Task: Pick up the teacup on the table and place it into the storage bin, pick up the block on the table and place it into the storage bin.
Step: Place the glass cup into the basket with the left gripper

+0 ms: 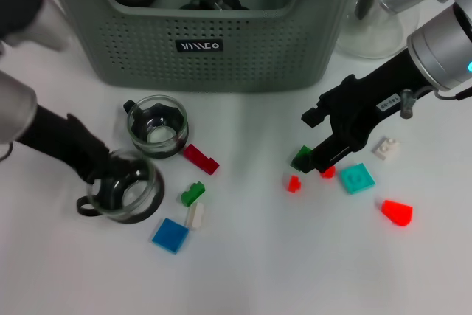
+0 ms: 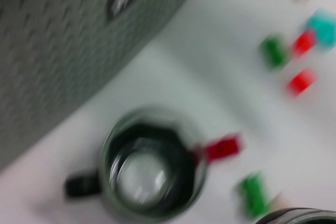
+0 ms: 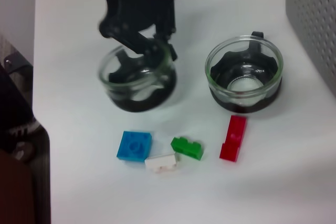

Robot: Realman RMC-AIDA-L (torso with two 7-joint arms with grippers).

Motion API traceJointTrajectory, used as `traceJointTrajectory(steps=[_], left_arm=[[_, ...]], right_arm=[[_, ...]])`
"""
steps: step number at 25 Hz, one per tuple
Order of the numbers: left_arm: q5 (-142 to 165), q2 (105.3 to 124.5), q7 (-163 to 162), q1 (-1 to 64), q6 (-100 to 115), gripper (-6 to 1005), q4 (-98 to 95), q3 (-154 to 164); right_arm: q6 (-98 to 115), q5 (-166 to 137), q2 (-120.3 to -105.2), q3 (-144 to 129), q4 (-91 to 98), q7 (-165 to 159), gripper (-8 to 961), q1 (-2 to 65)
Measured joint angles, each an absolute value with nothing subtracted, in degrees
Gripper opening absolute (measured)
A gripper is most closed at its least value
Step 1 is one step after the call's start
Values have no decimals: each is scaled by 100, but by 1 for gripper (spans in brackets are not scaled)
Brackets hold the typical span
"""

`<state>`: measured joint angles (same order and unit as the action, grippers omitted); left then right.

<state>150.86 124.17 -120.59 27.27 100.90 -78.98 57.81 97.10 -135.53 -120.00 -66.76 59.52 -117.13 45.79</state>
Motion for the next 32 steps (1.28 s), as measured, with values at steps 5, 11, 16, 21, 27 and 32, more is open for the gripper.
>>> traceJointTrajectory(steps=[5, 11, 16, 21, 27, 32], left_arm=[[13972, 12392, -12128, 3096, 11151, 58, -8385, 4515], [13060, 12257, -12458, 3808, 10851, 58, -8559, 3922], [13252, 12024, -12839, 4480, 9682, 56, -8080, 4378], [13877, 11718, -13274, 5084, 8460, 55, -7133, 5024], [15048, 11575, -13628, 5849, 7286, 56, -5766, 5106], [15906, 11572, -13878, 6352, 6616, 58, -4851, 5109]], right_arm=[[10101, -13560, -11889, -6454, 5961, -11719, 915, 4579], [10513, -13569, -11703, -6008, 5983, -11717, 915, 4573], [10751, -13586, -11573, -5683, 5986, -11774, 915, 4549], [10840, -13591, -11458, -5449, 5960, -11885, 915, 4517], [10859, -13706, -11422, -5418, 5912, -11948, 915, 4510], [10849, -13762, -11420, -5433, 5909, -12012, 915, 4509]])
